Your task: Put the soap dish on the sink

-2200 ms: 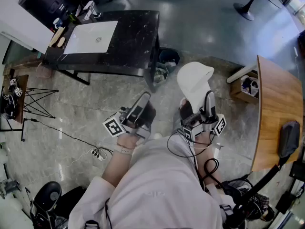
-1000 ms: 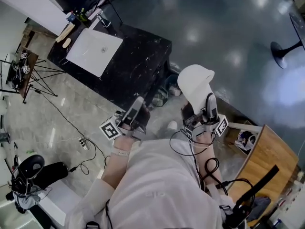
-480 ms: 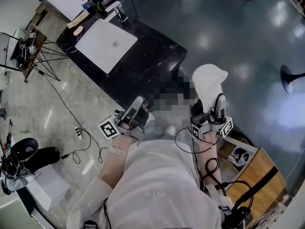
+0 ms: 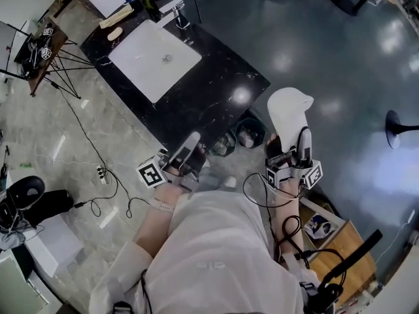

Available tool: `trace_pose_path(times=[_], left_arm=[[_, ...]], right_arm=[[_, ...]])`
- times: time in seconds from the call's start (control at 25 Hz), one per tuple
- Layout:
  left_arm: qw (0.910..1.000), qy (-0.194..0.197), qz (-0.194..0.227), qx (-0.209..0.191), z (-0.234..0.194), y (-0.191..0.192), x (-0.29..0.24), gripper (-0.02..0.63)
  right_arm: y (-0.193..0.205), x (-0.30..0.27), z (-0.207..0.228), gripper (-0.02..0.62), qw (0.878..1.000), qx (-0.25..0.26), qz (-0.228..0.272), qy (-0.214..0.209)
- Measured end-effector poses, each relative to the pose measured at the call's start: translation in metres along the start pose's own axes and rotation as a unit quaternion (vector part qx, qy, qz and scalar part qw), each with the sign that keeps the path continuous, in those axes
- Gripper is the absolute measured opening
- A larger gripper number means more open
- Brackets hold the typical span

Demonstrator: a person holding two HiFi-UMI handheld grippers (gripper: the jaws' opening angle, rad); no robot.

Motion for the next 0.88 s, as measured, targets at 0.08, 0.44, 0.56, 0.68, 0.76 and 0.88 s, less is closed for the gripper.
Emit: trace_pose_path(times=[0.08, 0.44, 0.56, 0.68, 0.76, 0.88], left_arm=[[0.9999, -0.004, 0.004, -0.012, -0.007, -0.011, 0.004, 0.008], [0.9982, -0.040, 0.043, 0.012, -0.041, -0.054, 0.039, 0.006], [0.9972, -0.055, 0.050, 0.004, -0.051, -0.069, 0.050, 0.008], [0.9958, -0.068, 0.061, 0.007, -0.060, -0.079, 0.062, 0.008], [0.9948, -0.069, 0.071, 0.024, -0.067, -0.083, 0.069, 0.008], [0.9939, -0.076, 0.075, 0.028, -0.077, -0.093, 0.076, 0.008]], right_arm=[[0.000, -0.013, 0.015, 0.353, 1.000, 0.002, -0.008, 0.016], [0.008, -0.073, 0.089, 0.352, 0.996, -0.005, -0.039, 0.085], [0.012, -0.089, 0.116, 0.351, 0.992, -0.006, -0.045, 0.115], [0.017, -0.099, 0.145, 0.351, 0.987, 0.001, -0.053, 0.153], [0.019, -0.103, 0.165, 0.351, 0.982, 0.006, -0.059, 0.181], [0.021, -0.110, 0.196, 0.351, 0.973, 0.009, -0.062, 0.221]])
Point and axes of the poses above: the fingertips, and each gripper's own axes: x backward along the fingers, z to its right, y out of its underside, the point moved 2 cm from there along x, backward along the fingers, and after that the axes turned 13 degrees about -z, right-handed, at the moved point
